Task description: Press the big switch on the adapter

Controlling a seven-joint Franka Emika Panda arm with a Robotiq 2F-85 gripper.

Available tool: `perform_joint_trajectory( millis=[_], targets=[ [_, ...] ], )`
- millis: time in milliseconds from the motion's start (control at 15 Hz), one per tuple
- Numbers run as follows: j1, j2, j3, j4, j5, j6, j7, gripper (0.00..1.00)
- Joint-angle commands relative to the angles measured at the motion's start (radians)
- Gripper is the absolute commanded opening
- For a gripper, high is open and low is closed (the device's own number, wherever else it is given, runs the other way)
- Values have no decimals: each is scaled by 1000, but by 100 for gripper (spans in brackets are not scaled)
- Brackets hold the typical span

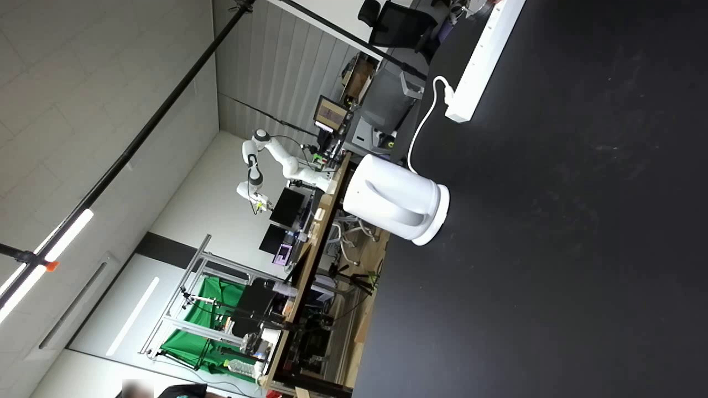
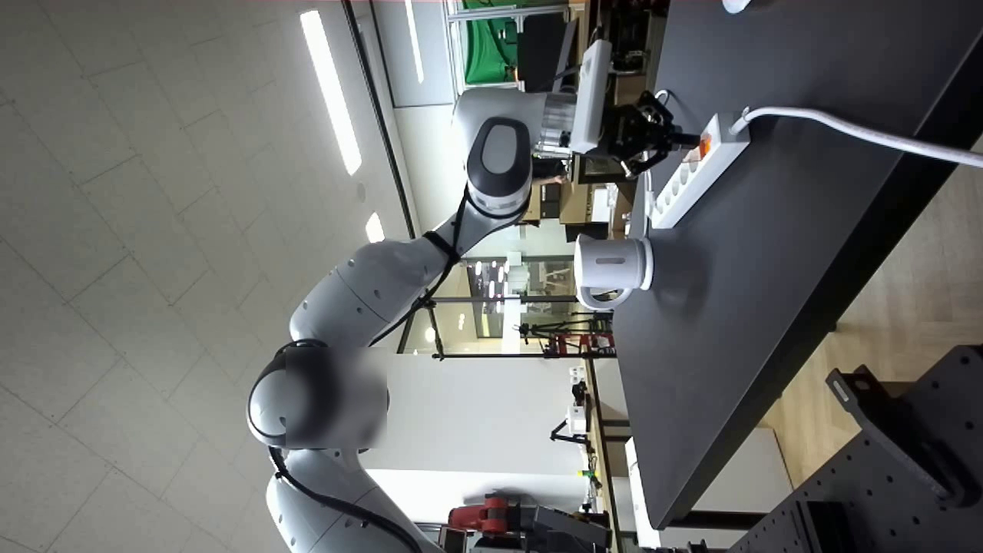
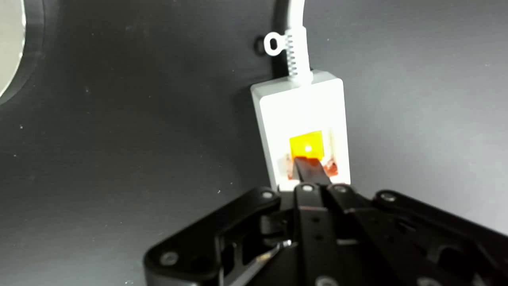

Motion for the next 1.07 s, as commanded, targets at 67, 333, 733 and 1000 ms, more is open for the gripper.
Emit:
perform_joint_trajectory(
  millis=[67, 333, 733, 1000],
  targets=[
    [-7, -17, 15, -11, 17, -9, 15, 0],
    [-4, -17, 23, -18, 26, -17, 15, 0],
    [3, -27, 9, -25, 11, -25, 24, 0],
    [2, -27, 1, -26, 3, -24, 21, 0]
  ],
)
